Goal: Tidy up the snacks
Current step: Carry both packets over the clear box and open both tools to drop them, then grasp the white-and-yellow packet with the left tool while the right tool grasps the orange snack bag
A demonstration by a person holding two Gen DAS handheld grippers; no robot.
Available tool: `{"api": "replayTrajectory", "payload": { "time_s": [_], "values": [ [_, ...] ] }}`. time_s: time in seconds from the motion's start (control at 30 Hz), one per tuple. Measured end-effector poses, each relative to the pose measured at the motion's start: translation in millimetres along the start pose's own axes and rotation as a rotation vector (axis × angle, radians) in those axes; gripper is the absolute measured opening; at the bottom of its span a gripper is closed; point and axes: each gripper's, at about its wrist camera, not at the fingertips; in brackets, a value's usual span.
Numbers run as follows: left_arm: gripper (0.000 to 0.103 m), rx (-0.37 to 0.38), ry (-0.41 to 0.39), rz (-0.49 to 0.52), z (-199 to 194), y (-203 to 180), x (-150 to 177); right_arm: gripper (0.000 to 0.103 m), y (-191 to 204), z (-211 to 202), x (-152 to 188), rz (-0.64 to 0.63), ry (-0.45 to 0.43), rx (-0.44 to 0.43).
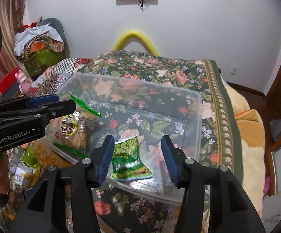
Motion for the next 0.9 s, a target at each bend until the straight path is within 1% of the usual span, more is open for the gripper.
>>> {"api": "replayTrajectory", "payload": {
  "time_s": [0.1, 0.27, 0.33, 0.47, 0.53, 0.6, 0.8, 0.9],
  "values": [
    [0.06, -0.004, -0.025, 0.005, -16.4, 0.6, 1.1, 0.051, -0.4, -10.7, -1.1, 0.0, -0.023, 0.006],
    [0.063, -0.007, -0.048, 0.007, -45.3, 6.1, 6.7, 0.054, -5.7, -33.8, 0.9, 0.014, -0.054, 0.004],
    [0.068, -0.011, -0.054, 0.001, -56.6, 11.0, 9.8, 0.058, -8.2, -43.1, 3.2, 0.02, -0.067, 0.006],
    [0.074, -0.031, -0.058, -0.006, -77.1, 25.5, 19.5, 0.062, -17.0, -61.8, 9.5, 0.037, -0.09, 0.027],
    [0.079, -0.045, -0.052, -0.011, -84.5, 34.2, 26.4, 0.064, -20.9, -68.7, 14.0, 0.04, -0.094, 0.04],
    [0.081, -0.06, -0.039, -0.013, -89.0, 43.0, 35.6, 0.066, -25.3, -74.3, 19.5, 0.044, -0.095, 0.06],
    [0.081, -0.105, 0.042, -0.011, -83.9, 61.3, 69.5, 0.067, -38.3, -80.1, 48.0, 0.06, -0.05, 0.1],
    [0.081, -0.107, 0.081, -0.024, -79.2, 67.8, 87.4, 0.067, -45.4, -76.0, 64.5, 0.082, -0.015, 0.11]
  ]
}}
Point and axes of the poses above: each gripper's, at about its wrist camera, not at the fingertips, and z roughly the way its jaws point, y to its left, x to its underside, and after that the axes turned 1 degree about z, right-handed
